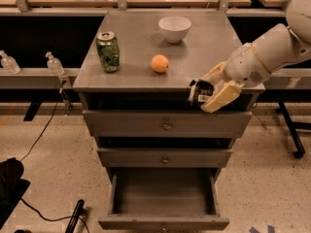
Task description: Place rxbar chocolate into bottom drawer
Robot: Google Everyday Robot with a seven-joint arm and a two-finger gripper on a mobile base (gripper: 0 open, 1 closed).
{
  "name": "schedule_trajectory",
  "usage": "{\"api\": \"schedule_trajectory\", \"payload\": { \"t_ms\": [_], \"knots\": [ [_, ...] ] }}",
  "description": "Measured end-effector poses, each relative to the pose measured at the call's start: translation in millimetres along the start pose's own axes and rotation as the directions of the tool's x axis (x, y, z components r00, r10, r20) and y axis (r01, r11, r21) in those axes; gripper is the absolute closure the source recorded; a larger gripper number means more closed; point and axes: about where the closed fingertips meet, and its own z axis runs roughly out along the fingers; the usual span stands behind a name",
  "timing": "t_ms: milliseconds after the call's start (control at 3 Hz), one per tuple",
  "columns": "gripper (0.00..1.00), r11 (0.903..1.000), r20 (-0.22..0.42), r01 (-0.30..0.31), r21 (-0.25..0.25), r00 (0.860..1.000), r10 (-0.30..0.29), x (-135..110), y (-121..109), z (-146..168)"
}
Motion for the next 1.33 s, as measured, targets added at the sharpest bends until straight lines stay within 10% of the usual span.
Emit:
{"api": "schedule_trajectory", "payload": {
  "t_ms": [1000, 1333],
  "knots": [
    [1.0, 0.996, 0.119, 0.053, -0.072, 0.992, -0.045, 73.0, 57.8, 133.4],
    [1.0, 0.996, 0.118, 0.052, -0.073, 0.992, -0.043, 73.1, 57.7, 133.8]
  ]
}}
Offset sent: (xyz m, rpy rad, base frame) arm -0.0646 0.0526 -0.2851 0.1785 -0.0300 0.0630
